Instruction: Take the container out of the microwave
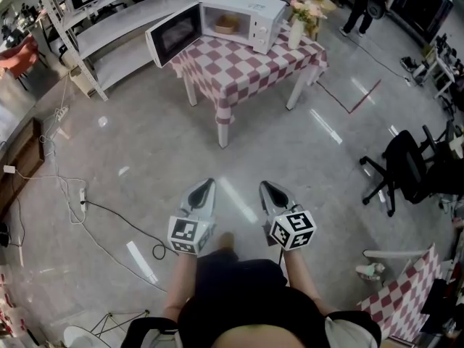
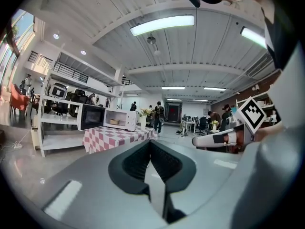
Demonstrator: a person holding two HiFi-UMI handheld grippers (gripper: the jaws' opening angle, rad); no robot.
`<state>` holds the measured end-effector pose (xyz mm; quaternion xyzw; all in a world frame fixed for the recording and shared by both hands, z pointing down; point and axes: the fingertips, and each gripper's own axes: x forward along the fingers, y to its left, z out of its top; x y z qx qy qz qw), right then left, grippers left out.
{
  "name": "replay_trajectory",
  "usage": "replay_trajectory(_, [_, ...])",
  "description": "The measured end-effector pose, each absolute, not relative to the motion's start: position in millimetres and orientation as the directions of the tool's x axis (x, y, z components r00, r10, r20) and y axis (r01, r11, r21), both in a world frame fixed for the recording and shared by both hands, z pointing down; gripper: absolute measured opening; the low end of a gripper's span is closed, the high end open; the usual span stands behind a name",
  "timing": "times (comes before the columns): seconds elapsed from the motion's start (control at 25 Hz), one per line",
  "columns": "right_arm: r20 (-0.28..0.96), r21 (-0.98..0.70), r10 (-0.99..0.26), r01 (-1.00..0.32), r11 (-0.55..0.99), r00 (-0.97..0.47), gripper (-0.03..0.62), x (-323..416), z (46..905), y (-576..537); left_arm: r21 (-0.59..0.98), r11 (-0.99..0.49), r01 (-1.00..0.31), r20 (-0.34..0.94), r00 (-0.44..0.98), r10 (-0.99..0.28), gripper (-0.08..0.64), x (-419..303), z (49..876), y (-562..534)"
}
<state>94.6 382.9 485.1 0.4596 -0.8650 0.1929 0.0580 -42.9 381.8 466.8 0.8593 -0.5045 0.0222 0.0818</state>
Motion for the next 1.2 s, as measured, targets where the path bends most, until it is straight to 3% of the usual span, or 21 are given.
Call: replay_trajectory(1.2, [0.296, -0.307, -0.773, -0.822, 0.48, -0.562, 0.001, 72.1, 502.1, 345.6, 0.124, -0.467, -0.875, 0.15, 0.482, -0.863, 0.008, -73.7, 480.6, 355.3])
